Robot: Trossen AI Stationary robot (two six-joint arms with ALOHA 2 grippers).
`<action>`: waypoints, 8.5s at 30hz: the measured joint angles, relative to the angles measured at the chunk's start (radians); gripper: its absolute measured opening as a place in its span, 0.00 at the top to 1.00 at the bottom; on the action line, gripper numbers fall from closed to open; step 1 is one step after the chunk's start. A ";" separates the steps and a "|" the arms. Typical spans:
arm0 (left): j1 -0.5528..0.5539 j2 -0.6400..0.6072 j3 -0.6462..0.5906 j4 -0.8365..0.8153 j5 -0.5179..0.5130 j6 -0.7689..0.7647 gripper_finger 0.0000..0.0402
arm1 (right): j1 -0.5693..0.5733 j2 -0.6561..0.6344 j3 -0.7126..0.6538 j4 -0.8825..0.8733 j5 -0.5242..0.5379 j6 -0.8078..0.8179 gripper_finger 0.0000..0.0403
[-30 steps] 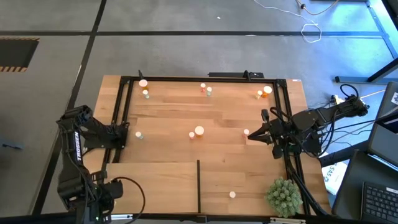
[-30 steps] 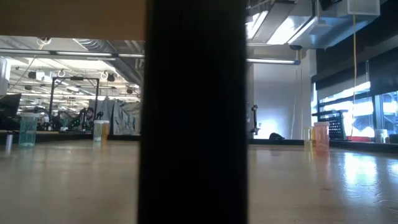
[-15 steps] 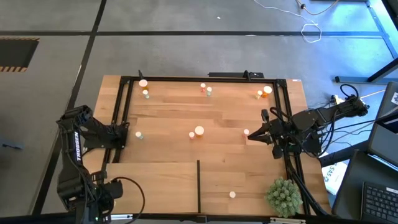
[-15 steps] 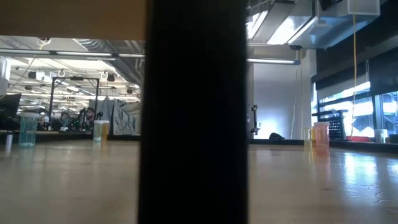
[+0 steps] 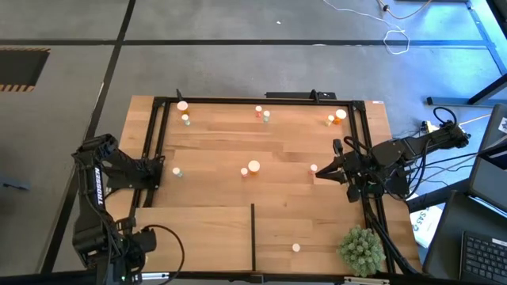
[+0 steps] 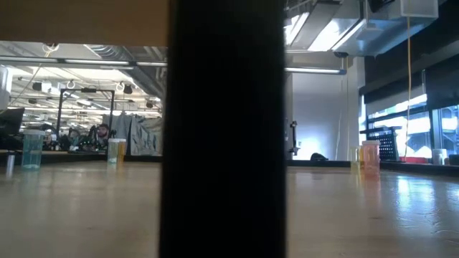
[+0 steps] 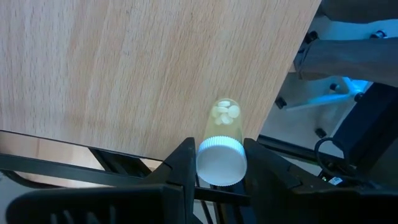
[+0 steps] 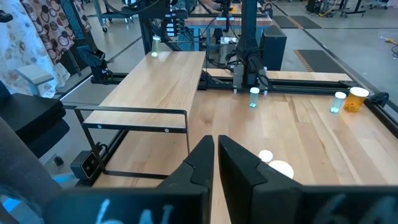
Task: Pick and place medicine bottles onto shelf by color
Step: Put the left yellow pill bottle on the shelf, then put the right pink pill bottle on the shelf
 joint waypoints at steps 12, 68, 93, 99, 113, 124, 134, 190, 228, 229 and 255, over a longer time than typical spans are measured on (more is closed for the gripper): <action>0.000 0.001 -0.001 -0.001 -0.012 -0.048 0.76 | 0.000 0.000 0.000 0.000 0.000 0.000 0.93; 0.018 -0.013 0.007 -0.055 0.070 -0.186 0.52 | 0.000 0.000 0.000 0.000 0.000 0.000 0.93; 0.045 -0.015 0.206 -0.257 -0.030 -0.179 0.52 | 0.000 0.000 0.000 0.000 0.000 0.000 0.93; 0.130 -0.042 0.207 -0.251 -0.125 -0.060 0.52 | 0.000 0.000 0.000 -0.001 0.000 0.000 0.93; 0.532 -0.043 0.207 -0.250 -0.411 0.281 0.52 | 0.000 0.000 0.000 -0.001 0.000 0.000 0.93; 0.830 -0.043 0.207 -0.250 -0.439 0.500 0.52 | 0.000 0.000 0.000 -0.001 0.000 0.000 0.93; 0.967 -0.043 0.206 -0.250 -0.427 0.694 0.52 | -0.002 0.000 0.000 0.011 0.003 0.063 0.93; 1.299 -0.238 -0.246 0.306 -0.214 1.152 0.52 | -0.256 0.427 0.765 -0.837 0.043 0.686 0.93; 1.299 -0.238 -0.245 0.305 -0.166 1.209 0.52 | -0.563 0.743 0.757 -1.193 -0.172 0.683 0.43; 1.299 -0.238 -0.245 0.305 -0.166 1.209 0.52 | -0.563 0.746 0.743 -1.188 -0.176 0.686 0.43; 1.299 -0.237 -0.245 0.305 -0.166 1.213 0.52 | -0.562 0.744 0.244 -0.773 -0.256 0.805 0.43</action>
